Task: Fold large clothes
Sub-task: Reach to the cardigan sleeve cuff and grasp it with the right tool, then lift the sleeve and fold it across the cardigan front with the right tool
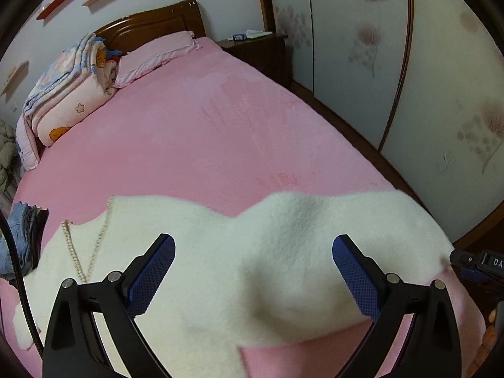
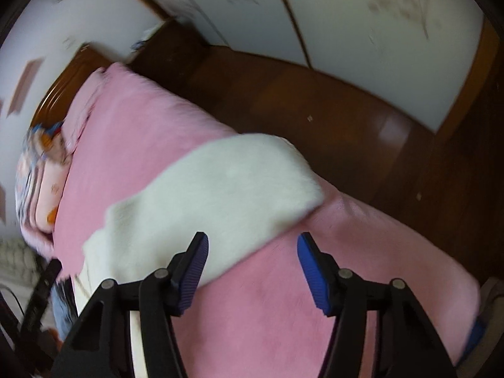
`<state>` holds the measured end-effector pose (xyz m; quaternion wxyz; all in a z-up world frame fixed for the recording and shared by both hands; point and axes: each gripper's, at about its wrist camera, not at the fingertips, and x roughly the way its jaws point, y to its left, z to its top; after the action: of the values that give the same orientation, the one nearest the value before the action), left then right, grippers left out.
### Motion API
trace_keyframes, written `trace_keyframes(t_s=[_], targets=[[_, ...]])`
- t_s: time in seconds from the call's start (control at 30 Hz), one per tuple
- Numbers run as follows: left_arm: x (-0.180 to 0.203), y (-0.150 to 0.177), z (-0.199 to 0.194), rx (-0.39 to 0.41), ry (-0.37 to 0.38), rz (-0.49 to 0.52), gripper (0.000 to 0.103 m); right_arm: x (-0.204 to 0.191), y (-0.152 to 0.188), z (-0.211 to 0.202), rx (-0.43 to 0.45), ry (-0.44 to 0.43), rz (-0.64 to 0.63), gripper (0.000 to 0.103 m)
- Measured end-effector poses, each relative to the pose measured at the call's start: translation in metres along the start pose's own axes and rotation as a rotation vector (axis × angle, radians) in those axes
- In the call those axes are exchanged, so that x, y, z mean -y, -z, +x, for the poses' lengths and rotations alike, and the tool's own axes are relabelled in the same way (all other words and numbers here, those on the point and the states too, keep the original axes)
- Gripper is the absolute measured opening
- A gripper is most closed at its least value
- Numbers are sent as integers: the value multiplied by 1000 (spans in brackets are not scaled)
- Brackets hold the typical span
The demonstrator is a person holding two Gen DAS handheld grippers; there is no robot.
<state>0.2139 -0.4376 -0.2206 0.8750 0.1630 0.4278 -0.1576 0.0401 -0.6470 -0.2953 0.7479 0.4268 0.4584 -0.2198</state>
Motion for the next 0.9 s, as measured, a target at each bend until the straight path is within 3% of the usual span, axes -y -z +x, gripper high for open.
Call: trace_keyframes(t_s=[0.23,0.33,0.37,0.43,0.67,0.83,0.9], targets=[[20,10,21,-70,33,-14,100,27,-8,57,-93,-59,132,55],[17,6,16,-81,35,-23,100,25,-12,58,-66,-68,114,16],[11,4,11,-79,38,-31,100,23,-12,54,-52,-67,98,9],[1,-1,-3,-66,42,-50,100,10,-13,41,-14,-61,43,8],[-93,-3,-85,22,7,-174,100,-99,3,-49,156,-139,-285,8],[-183,24,-135,51,-73,-284,100,-212,63,-94,193,-248,-593,8],[-223,43,-150,53,-115,-335,100,-263,108,-97,164,-312,-723,8]])
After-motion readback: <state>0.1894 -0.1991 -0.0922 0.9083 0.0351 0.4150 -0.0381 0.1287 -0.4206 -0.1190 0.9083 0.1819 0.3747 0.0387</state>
